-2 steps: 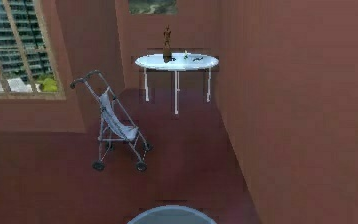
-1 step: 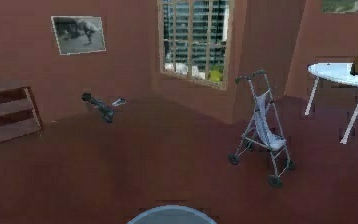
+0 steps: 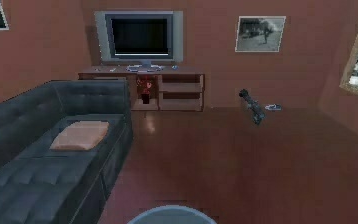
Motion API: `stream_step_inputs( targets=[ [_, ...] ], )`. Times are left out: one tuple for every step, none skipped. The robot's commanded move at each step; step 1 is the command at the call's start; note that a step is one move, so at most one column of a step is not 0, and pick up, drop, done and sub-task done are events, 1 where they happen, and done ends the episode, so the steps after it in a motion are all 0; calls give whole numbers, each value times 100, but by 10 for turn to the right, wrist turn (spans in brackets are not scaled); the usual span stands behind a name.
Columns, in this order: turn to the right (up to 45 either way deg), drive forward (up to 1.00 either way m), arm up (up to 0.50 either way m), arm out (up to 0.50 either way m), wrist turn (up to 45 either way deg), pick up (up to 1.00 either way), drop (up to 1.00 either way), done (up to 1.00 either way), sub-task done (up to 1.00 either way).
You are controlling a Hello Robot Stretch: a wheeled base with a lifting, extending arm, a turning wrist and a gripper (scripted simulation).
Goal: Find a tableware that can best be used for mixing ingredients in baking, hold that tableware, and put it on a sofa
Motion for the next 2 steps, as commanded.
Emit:
stream_step_inputs(
  targets=[
    [-60,0,0,0,0,0,0,0,0],
    [0,100,0,0,0,0,0,0,0]
  ],
)
